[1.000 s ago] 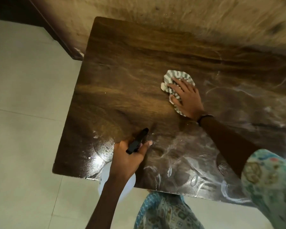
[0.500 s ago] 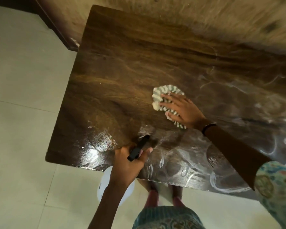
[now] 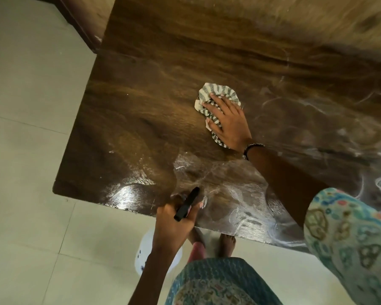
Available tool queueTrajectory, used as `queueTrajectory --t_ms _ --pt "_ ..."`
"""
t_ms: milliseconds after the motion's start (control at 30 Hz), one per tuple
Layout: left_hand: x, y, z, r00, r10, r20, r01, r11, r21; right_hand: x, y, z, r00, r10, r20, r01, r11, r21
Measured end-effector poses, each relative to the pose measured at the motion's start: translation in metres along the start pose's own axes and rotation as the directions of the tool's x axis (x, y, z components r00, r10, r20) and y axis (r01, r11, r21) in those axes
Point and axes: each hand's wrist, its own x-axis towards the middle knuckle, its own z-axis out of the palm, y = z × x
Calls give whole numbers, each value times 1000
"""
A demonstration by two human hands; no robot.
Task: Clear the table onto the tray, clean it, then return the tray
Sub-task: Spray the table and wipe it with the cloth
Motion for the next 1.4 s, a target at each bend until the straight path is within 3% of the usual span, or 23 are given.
queueTrajectory --t_ms 400,633,800,867,967,1100,1167,1267,1400 --pt "-13 -18 -2 988 -131 -86 125 989 -76 -14 -9 3 999 -23 42 24 1000 -3" --pt "-16 -16 -8 993 -61 -98 53 996 -78 -32 -74 29 921 -341 189 354 934 -43" --pt "-21 -19 -10 992 -32 -121 21 995 -93 -89 -47 26 806 -535 253 570 818 -85" --pt "-22 -21 -10 992 -36 -125 23 995 -101 -98 -18 16 816 -519 255 554 828 -88" --pt "-25 -26 -10 990 -45 -133 32 994 -101 -87 5 6 888 -386 250 423 899 -113" --pt "-28 -30 -9 991 -22 -130 9 995 -99 -61 -29 14 963 -228 140 243 965 -100" --pt "-30 -31 -9 992 -7 -129 -5 996 -95 -54 -55 23 971 -213 104 223 971 -92" --pt "-35 -34 -9 993 4 -118 -14 996 -83 -62 -86 36 928 -342 147 359 928 -104" --pt "-45 -38 -8 994 12 -105 -19 997 -70 -95 -72 37 797 -556 238 591 798 -116"
